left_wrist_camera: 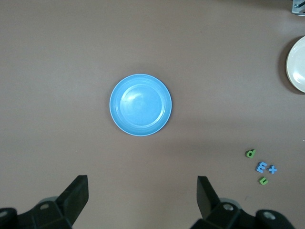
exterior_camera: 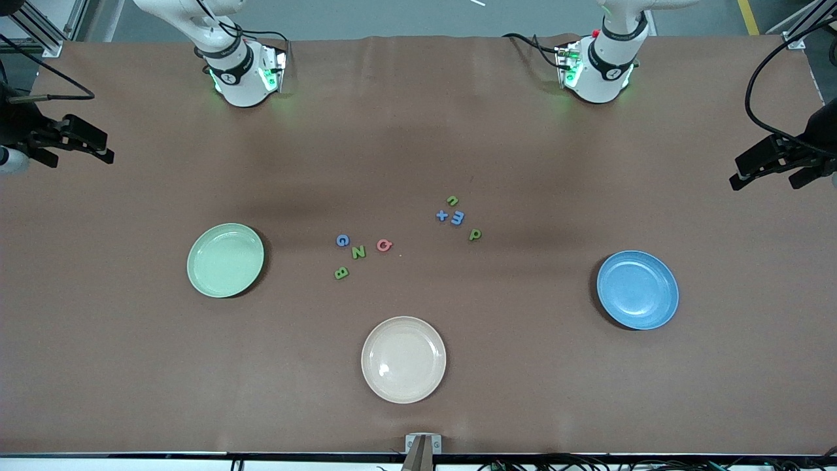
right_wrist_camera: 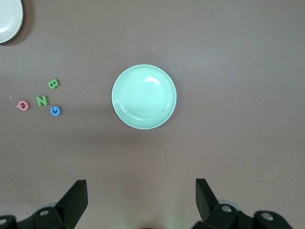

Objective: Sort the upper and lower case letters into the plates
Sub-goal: 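Reach the right gripper to the green B while the left gripper reaches the d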

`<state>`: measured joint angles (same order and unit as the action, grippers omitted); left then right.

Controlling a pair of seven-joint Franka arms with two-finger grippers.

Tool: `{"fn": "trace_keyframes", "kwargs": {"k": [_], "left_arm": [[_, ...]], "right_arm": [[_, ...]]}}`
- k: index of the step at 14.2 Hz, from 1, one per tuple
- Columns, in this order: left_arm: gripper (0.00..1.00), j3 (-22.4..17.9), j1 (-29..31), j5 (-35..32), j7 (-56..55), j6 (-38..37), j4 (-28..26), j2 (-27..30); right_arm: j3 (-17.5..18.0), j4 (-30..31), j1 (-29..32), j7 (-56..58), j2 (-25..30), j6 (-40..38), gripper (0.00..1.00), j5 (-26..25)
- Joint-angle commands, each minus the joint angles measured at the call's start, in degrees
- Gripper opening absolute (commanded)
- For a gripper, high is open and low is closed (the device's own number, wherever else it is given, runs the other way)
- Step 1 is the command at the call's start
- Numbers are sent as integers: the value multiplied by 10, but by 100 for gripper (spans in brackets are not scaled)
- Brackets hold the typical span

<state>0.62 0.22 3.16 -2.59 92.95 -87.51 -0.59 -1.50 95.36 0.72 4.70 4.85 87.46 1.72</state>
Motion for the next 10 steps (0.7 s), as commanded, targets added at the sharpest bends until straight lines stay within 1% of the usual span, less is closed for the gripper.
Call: {"fn": "trace_keyframes", "kwargs": {"k": [1,6,8,10], "left_arm": [[100,1,-4,-8,-2,-4,7,-3],[100,3,-8,-8,-1,-5,9,-9],[100,31,-10,-4,10,-5,8,-16],[100,79,-14,-10,6,-5,10,-34]], "right_arm": [[3,23,2,-1,22,8,100,-5],[3,23,2,-1,22,6,100,-5],[3,22,2,-2,20,4,100,-5],[2,16,4,-1,17,4,100,-3]]}}
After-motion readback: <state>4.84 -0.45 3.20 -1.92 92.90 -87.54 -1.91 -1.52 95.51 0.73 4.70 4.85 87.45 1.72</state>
